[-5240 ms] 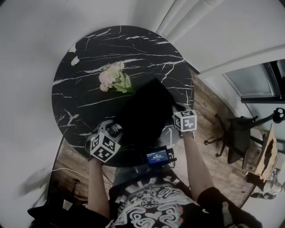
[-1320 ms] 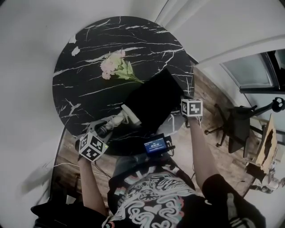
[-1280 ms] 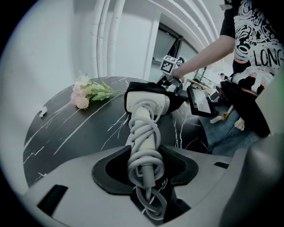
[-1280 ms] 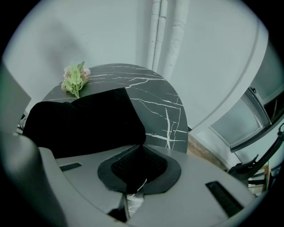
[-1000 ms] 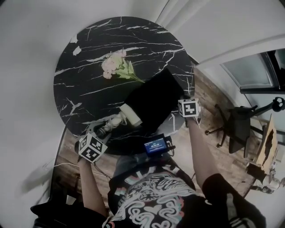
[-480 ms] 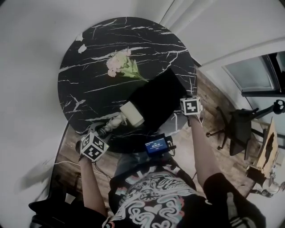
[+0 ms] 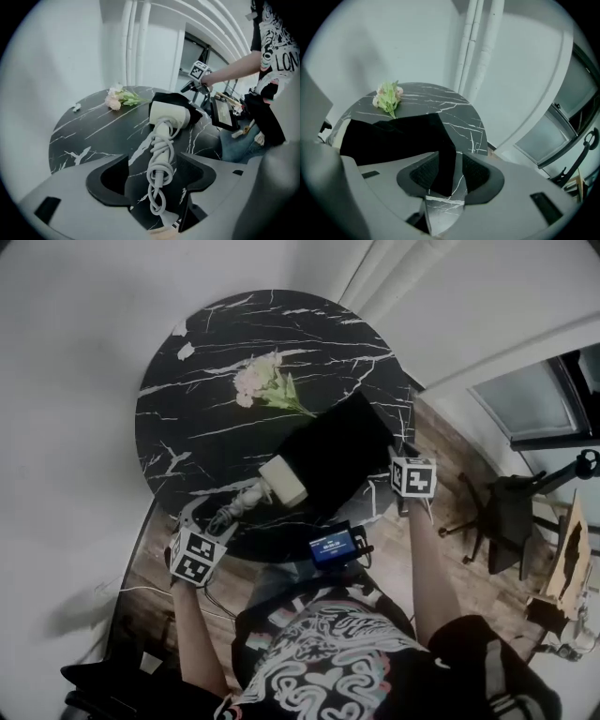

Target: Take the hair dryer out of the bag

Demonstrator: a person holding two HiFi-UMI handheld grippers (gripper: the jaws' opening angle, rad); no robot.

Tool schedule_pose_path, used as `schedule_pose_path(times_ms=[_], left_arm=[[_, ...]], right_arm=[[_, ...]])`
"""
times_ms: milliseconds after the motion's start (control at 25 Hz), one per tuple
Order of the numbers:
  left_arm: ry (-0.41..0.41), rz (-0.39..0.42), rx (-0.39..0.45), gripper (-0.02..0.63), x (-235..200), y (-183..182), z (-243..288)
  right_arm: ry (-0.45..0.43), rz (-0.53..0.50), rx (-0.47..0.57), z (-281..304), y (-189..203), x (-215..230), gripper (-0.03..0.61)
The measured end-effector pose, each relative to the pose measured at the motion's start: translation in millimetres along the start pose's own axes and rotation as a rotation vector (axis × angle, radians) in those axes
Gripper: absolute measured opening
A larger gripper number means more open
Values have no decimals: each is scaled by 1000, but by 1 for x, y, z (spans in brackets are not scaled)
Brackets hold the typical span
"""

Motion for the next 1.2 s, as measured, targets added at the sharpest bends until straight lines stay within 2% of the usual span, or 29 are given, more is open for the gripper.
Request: schedule_pose_path(times_ms=[120,280,400,520,600,680,800,880,1040,1120,1200], left_arm=[[-35,-14,85,298,-1,-17,-15],[-72,-43,240,180,6,-51,-40],[-78,-82,342,99,13,-71,-54],[-130,-88,419,25,17,-92,-69],[-165,-78,471,21,20,-105,-81],[-214,-84,510,18,21,-115,-94],[-274,-151,560,16,21,-121,-111],[-262,-211,593,15,23,-121,-120],[-174,-378,673,15,23,-122,-132],[-188,-408,671,15,29,-124,-136],[-240,-390,670,15,39,-128,-143]], right_arm=[[-17,19,87,-33,-7,-10,114],[-125,28,188,-74,-11,-37,114],[-207,34,259,-102,-11,-60,42],[-262,18,348,-128,-12,-82,25],[-286,-6,401,-144,-14,-96,22],[-325,16,454,-159,-15,-107,20],[-397,58,529,-178,-16,-120,18],[-409,10,542,-187,-15,-132,18],[-422,-32,580,-208,-16,-138,18],[-430,-44,600,-219,-11,-136,18],[-448,-47,614,-228,-5,-135,18]])
Point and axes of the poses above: the fingertips, and each gripper's own axes: z forward along the fingers, x to its right, y out of its underside, the point moved 2 cm from there along -z, backward along the fingers, and after that the axes turned 13 degrees about -x, right-handed, at the moved point
